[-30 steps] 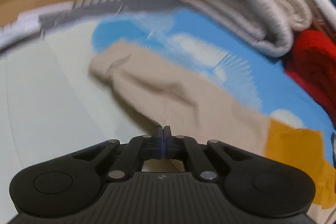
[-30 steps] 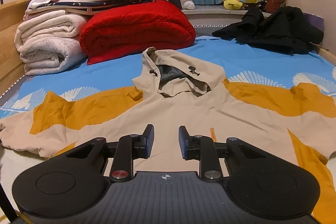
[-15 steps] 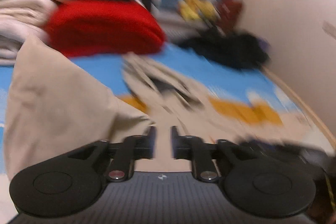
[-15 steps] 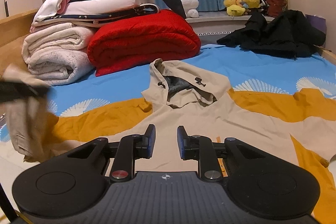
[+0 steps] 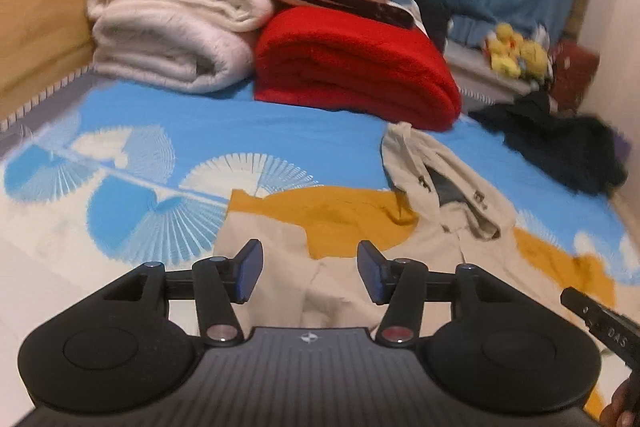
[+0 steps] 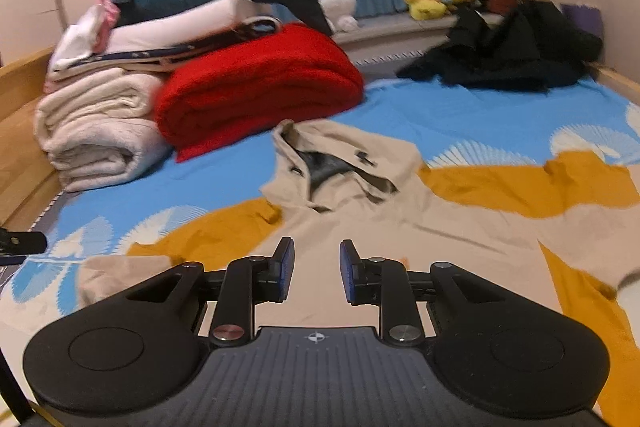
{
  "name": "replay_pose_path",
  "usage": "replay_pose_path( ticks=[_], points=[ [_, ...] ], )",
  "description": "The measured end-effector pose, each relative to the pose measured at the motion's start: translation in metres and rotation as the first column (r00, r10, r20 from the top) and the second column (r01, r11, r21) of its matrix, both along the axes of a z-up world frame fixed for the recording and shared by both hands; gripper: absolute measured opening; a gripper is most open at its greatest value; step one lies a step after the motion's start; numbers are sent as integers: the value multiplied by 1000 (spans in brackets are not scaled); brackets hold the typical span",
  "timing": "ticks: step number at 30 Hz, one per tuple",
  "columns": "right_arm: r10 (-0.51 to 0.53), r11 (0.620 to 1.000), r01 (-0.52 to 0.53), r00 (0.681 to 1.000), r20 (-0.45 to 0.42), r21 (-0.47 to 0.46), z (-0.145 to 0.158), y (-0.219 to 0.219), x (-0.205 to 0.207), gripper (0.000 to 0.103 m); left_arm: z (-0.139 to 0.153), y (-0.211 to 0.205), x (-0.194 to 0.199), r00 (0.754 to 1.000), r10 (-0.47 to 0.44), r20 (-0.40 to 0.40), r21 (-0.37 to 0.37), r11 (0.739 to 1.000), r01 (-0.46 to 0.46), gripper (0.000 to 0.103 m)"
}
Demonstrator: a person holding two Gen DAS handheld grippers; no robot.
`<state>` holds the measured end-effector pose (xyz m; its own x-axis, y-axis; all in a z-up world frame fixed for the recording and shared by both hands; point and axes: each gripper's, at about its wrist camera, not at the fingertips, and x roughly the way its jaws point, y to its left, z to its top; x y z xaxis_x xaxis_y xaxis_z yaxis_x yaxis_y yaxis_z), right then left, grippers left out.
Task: Fold large clothes
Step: 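Carry the sleeve across the jacket body with the left tool and release, then reach the right tool to the other sleeve and grasp it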
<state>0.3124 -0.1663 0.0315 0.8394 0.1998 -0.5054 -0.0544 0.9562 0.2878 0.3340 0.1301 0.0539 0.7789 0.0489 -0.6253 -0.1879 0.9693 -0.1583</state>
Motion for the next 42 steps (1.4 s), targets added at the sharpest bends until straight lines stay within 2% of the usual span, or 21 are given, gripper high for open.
replay_pose_path(
  ticks=[2,4,5,7,10,13,15,19,22,25,27,29,30,31,33,35,36,37,38,40,42],
  points=[
    [23,1000,-23,1000,20,1,4,5,-2,24,-7,8,3,999,4,-51,-80,997,-8,58],
    [40,999,-40,999,25,-2,6,10,-3,23,-5,8,13,998,-55,-30,-196,979,48,58],
    [44,999,-44,999,25,-7,7,13,-3,23,-1,3,18,994,-106,-18,-212,972,100,58],
    [57,998,-57,998,26,-15,7,18,-3,24,7,-7,24,987,-158,27,-153,975,160,58],
    [76,996,-74,997,23,-46,5,28,-4,24,13,-5,31,994,-97,44,-28,995,98,59],
    [114,991,-112,993,20,-79,0,38,-4,24,14,8,35,1000,-13,8,54,998,13,59],
    [142,985,-140,990,14,-96,-4,44,-4,24,16,15,33,1000,-8,2,79,997,7,59],
    [194,972,-191,981,10,-136,-9,60,-7,24,18,45,34,1000,-13,4,39,999,12,59],
    [223,962,-218,975,12,-164,-10,74,-8,24,15,87,38,996,81,-32,-17,997,-82,59],
    [262,949,-259,965,-3,-178,-10,95,-1,24,15,133,33,979,193,-62,-116,973,-199,59],
    [320,930,-319,947,-23,-183,-10,115,7,25,17,153,28,967,246,-66,-141,957,-253,59],
    [384,898,-382,923,-36,-219,-7,143,15,28,17,165,26,962,263,-77,-140,952,-271,59],
    [415,879,-409,909,-29,-247,-5,157,17,32,17,169,25,961,263,-82,-144,951,-273,59],
    [462,849,-449,887,-24,-278,-2,174,17,41,18,172,24,961,263,-85,-149,950,-274,59],
    [570,757,-550,820,-56,-353,1,207,16,54,18,176,23,961,261,-88,-157,949,-272,59],
    [649,661,-607,758,-71,-441,-1,236,6,54,18,180,21,961,264,-85,-163,948,-275,59],
    [682,608,-634,725,-95,-479,-4,249,1,59,19,183,21,959,269,-85,-168,945,-280,59],
    [693,566,-642,710,-124,-517,-9,259,-1,61,19,185,20,958,275,-85,-175,942,-286,59],
    [686,537,-621,715,-133,-571,-15,269,-3,61,18,186,20,956,281,-86,-180,939,-292,59],
    [657,509,-571,741,-138,-644,-26,278,2,61,18,190,20,953,291,-88,-188,934,-303,59],
    [602,530,-532,785,-149,-661,-31,279,16,61,19,191,20,954,288,-85,-187,936,-299,59]
  ],
)
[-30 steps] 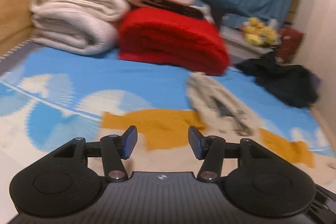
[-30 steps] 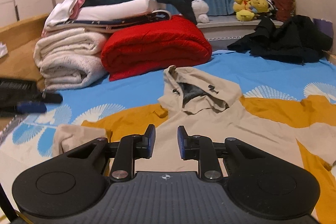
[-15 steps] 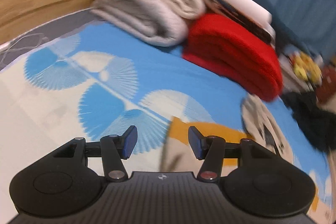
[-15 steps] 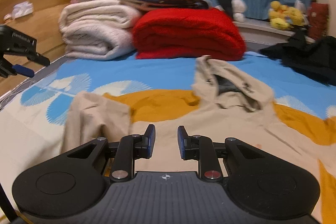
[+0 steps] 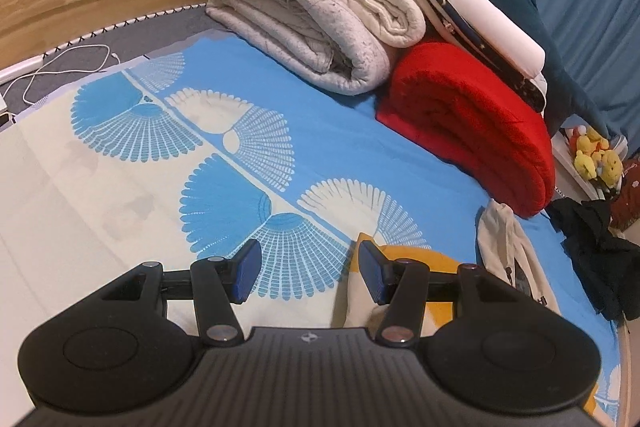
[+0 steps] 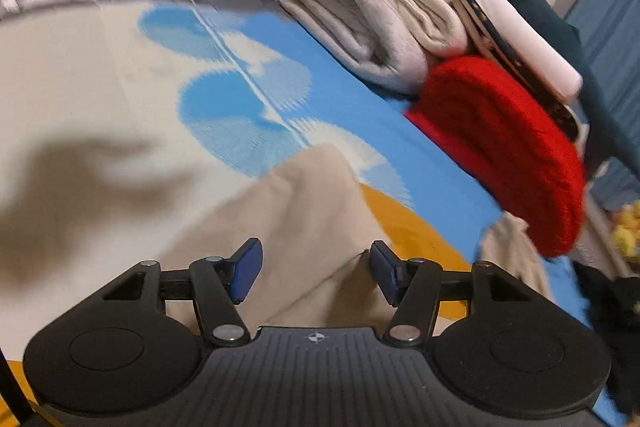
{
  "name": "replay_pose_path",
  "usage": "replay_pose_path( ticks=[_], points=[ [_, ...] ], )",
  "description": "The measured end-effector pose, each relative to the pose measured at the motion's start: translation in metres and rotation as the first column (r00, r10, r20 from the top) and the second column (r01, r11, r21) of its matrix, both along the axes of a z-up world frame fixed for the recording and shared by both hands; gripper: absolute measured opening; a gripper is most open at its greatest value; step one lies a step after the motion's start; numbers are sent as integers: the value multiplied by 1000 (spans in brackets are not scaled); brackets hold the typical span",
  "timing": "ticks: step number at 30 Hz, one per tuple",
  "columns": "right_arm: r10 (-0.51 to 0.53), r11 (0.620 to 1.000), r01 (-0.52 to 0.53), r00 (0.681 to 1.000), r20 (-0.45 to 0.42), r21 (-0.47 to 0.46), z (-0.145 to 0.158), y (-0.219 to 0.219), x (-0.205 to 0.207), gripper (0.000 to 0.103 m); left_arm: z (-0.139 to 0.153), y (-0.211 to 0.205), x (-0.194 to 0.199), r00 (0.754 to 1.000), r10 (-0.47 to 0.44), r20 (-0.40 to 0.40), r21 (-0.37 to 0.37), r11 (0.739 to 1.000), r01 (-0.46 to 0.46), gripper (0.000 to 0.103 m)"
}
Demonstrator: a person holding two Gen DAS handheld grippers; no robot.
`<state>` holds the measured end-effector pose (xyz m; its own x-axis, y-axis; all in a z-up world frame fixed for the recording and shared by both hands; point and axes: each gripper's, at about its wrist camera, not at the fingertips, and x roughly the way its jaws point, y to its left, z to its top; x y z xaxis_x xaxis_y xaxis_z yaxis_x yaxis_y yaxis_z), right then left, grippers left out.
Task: Fold large clothes
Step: 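Reach the right tool to the other sleeve and grasp it, then fold the held sleeve across the jacket body with the right tool, release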
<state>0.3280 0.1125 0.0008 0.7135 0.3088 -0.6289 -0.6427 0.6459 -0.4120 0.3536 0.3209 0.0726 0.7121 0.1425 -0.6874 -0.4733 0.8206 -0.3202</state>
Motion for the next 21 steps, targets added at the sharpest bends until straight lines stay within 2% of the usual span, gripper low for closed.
replay_pose_path(
  ticks=[3,5,6,7,9,10,12,13,14,16,17,18,19,20,21],
  points=[
    [-87,996,88,995,-57,14,-5,-8,17,61,0,-1,1,1000,-9,-1,5,1000,9,59],
    [-90,995,93,992,-92,38,-7,-13,23,57,-1,-2,1,1000,-8,-6,5,1000,8,59],
    [-88,994,93,991,-103,48,-7,-14,25,46,-2,-3,2,1000,-7,-7,3,1000,7,59],
    [-91,993,99,989,-115,62,-8,-18,29,26,-2,-4,2,1000,-6,-7,1,1000,6,59],
    [-104,984,128,979,-178,128,-5,-32,36,8,-2,-7,3,1000,-12,-6,5,1000,12,59],
    [-115,974,151,971,-209,170,-3,-39,43,5,-2,-9,4,1000,-15,-8,7,1000,15,59],
    [-173,924,248,950,-261,291,7,-62,57,4,-3,-13,6,1000,-22,-10,8,1000,22,59],
    [-225,870,324,932,-284,373,14,-82,62,4,-4,-15,7,1000,-28,-11,10,1000,28,59],
    [-295,789,412,905,-307,456,21,-108,66,4,-4,-18,8,999,-35,-12,13,999,35,59],
    [-436,595,577,817,-378,560,23,-162,69,4,-5,-23,10,999,-47,-16,20,999,47,59],
    [-494,494,651,756,-430,576,17,-190,69,5,-6,-25,11,998,-53,-19,22,998,53,59],
    [-537,431,700,706,-462,569,10,-210,69,9,-7,-27,12,998,-60,-22,23,998,61,59],
    [-601,386,748,648,-468,540,1,-228,68,18,-8,-30,13,997,-70,-24,26,997,70,59],
    [-662,366,784,598,-453,501,-8,-242,66,20,-9,-32,13,997,-77,-27,28,997,78,59],
    [-693,355,805,568,-443,475,-15,-252,63,22,-10,-35,14,996,-85,-31,32,996,86,59]
  ],
)
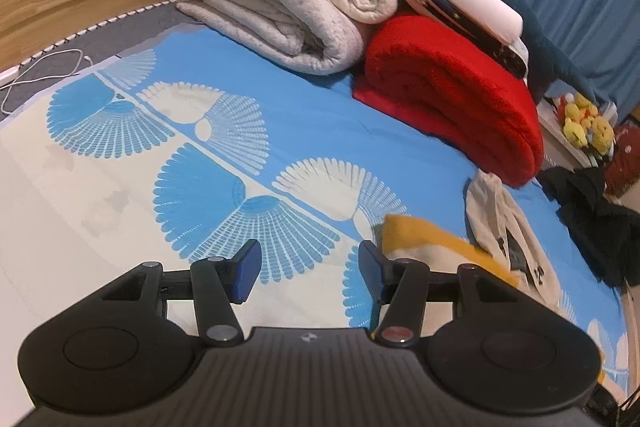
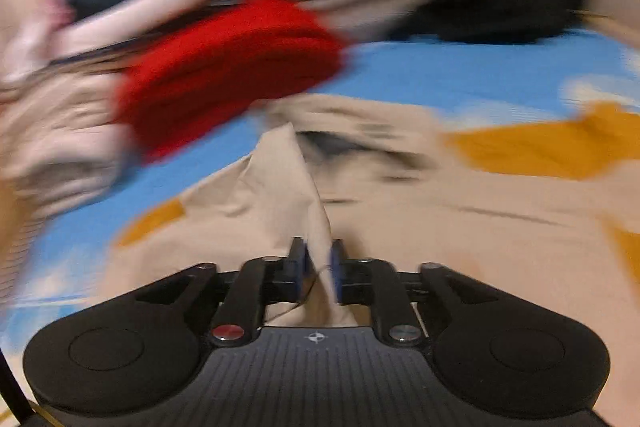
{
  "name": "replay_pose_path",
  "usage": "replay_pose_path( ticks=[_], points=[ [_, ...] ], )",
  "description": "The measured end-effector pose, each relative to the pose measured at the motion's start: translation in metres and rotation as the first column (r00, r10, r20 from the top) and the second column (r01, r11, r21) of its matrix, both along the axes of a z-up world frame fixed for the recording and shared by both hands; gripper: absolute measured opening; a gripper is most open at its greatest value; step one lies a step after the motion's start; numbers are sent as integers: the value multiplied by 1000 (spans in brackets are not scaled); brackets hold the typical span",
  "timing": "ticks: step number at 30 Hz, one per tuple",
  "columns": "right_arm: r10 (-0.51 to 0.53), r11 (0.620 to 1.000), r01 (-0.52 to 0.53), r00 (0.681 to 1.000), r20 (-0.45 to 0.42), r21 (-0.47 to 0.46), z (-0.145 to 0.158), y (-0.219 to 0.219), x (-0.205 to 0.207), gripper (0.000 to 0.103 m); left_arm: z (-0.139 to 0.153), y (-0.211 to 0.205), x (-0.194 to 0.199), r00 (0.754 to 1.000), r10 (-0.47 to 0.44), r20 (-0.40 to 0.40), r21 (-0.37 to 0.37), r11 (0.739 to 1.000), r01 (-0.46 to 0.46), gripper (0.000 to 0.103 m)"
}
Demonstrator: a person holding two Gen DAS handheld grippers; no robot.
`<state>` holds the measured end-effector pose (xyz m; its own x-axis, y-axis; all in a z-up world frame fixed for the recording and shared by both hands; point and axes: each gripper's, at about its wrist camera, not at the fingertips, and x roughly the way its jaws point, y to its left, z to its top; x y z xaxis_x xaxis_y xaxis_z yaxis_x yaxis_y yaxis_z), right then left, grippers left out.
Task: Fold large clothes
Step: 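Fold the held sleeve across the jacket body with the right tool, release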
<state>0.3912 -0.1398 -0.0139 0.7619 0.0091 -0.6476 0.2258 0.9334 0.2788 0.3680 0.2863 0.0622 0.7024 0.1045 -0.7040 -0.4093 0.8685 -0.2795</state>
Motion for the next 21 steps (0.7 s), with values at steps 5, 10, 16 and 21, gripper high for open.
replay_pose_path(
  ticks=[5,10,16,21],
  points=[
    [78,997,-78,997,-14,18,-24,-16,-15,36,-7,-15,6,999,-31,-12,8,999,31,59],
    [361,925,-371,926,-112,-86,-50,43,5,54,-15,-33,14,997,-70,-35,15,997,70,59],
    [472,773,-538,842,-263,-335,-93,93,21,57,-17,-51,21,994,-107,-37,26,994,108,59],
    [452,816,-479,878,-159,-325,-50,59,20,12,-21,-61,25,992,-121,-48,35,992,122,59]
  ],
)
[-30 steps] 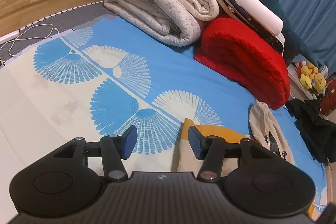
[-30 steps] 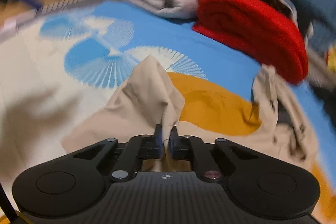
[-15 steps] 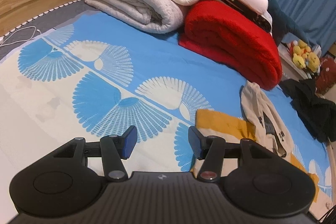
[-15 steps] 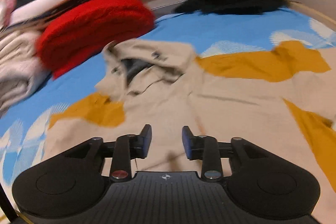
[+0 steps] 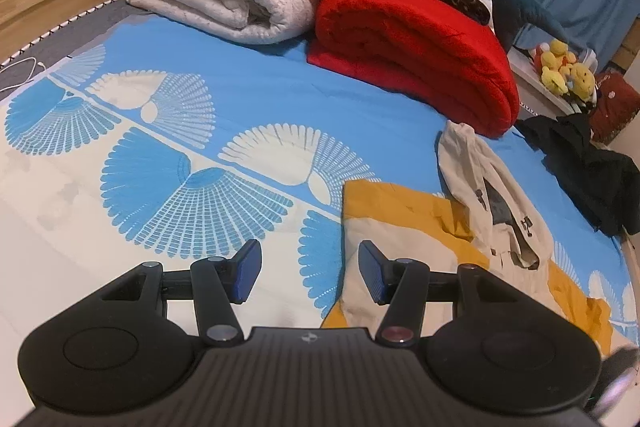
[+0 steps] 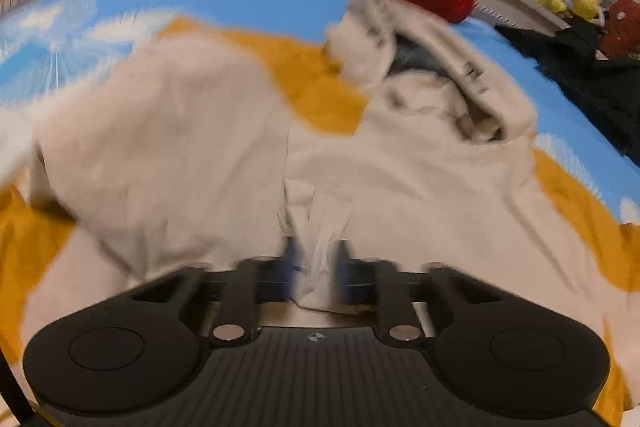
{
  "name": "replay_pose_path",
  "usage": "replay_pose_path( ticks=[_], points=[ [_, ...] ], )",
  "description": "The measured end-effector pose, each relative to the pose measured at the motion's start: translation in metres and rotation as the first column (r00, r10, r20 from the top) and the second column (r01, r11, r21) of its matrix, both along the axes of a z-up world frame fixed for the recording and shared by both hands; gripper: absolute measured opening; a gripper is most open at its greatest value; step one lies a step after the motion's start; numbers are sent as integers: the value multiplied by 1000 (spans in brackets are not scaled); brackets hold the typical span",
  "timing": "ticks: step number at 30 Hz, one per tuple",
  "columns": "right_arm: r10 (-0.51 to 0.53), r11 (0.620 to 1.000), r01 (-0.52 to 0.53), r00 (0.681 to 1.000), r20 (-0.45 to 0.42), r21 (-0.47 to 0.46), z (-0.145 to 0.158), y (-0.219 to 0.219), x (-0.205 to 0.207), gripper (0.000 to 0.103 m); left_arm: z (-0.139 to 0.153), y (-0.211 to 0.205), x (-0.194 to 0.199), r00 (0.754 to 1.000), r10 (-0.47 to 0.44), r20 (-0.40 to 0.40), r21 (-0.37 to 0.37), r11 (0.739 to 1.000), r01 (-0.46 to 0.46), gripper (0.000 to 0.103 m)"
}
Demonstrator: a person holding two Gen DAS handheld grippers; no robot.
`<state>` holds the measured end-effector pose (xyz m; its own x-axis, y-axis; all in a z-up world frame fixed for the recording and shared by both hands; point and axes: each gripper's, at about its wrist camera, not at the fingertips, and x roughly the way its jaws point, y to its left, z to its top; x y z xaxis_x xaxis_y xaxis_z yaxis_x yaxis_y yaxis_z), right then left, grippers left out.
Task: Fold large clothes
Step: 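Fold the held sleeve across the jacket body with the right tool, release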
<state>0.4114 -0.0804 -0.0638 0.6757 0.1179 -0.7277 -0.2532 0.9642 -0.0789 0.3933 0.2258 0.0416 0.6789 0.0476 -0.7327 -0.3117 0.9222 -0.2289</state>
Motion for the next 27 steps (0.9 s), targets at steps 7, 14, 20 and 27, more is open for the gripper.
replay_pose_path(
  ticks=[7,14,20,27],
  points=[
    [-555,801,480,820,141,358,76,-184,-20,10,-4,-18,2,999,-43,-9,32,999,43,59],
    [-698,571,658,704,-130,491,22,-272,-12,23,-14,-40,8,995,-90,-31,56,994,92,59],
    [-613,449,760,645,-457,470,-43,-256,-13,47,-23,-56,15,992,-115,-51,69,991,119,59],
    [-652,394,746,638,-409,536,-47,-259,-6,17,-30,-71,19,987,-145,-63,80,985,150,59]
  ],
)
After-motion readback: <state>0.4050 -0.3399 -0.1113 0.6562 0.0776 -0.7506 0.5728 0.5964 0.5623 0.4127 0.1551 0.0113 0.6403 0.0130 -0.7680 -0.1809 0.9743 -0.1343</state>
